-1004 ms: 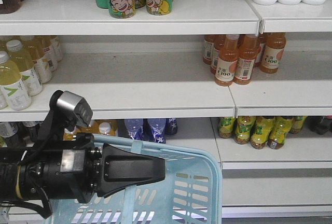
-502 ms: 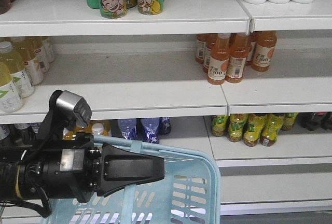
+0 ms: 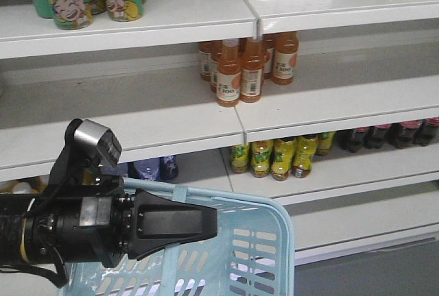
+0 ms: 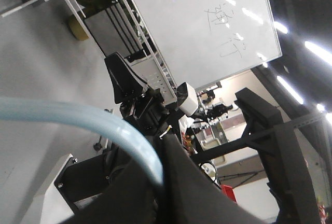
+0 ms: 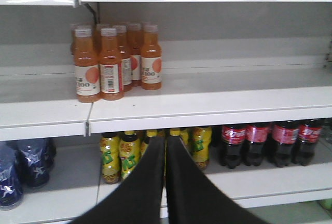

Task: Place coke in basket with both arms
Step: 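Hold the basket low with the left gripper and back away, then drive the base across the room carrying the basket in the left gripper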

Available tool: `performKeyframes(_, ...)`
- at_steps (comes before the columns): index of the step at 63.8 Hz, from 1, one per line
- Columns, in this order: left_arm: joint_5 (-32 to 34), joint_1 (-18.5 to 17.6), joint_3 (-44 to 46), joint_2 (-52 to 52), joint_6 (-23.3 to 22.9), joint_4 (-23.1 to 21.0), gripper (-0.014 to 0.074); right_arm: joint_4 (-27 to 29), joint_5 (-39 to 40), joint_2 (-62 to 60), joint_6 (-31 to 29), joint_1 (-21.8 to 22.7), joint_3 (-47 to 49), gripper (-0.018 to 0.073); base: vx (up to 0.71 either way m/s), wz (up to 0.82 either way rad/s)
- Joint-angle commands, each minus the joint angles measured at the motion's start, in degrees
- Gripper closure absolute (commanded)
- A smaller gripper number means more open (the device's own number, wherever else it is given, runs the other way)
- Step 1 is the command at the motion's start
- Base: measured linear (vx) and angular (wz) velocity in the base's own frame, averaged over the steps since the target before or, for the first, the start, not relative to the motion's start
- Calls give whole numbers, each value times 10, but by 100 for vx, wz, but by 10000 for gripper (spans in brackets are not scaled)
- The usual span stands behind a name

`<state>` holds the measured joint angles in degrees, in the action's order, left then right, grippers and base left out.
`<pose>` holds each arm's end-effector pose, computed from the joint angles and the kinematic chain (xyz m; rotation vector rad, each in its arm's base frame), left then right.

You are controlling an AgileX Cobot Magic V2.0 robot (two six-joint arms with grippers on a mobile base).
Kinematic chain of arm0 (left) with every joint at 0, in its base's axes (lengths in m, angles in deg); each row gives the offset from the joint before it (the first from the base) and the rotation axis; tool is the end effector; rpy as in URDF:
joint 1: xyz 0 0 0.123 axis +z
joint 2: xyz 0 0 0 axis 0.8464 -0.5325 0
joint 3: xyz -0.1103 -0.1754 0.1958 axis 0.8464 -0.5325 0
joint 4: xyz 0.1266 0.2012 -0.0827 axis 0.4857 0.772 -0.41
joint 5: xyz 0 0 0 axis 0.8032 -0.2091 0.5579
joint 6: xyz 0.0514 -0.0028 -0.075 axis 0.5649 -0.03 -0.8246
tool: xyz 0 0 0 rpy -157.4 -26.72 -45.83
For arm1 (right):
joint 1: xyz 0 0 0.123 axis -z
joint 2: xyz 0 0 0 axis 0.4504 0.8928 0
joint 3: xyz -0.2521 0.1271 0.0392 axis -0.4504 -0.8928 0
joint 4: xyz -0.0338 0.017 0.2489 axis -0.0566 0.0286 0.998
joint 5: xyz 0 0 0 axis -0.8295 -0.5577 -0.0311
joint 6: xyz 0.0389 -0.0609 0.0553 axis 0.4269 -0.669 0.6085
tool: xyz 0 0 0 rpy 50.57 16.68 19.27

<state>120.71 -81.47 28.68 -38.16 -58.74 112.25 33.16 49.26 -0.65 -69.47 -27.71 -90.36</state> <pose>0.1702 -0.1625 0.2829 0.3255 2.0086 -1.9528 0.0568 0.0015 0.1941 -0.0068 1.6141 0.0301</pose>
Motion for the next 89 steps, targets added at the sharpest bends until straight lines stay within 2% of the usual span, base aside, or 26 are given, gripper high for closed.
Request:
performKeyframes(1, 108, -2, 13, 16, -3, -42, 604, -2, 44, -10, -2, 3, -8, 564, 0, -45)
performKeyframes(89, 108, -2, 13, 16, -3, -42, 603, -2, 44, -10, -2, 3, -8, 564, -1, -47)
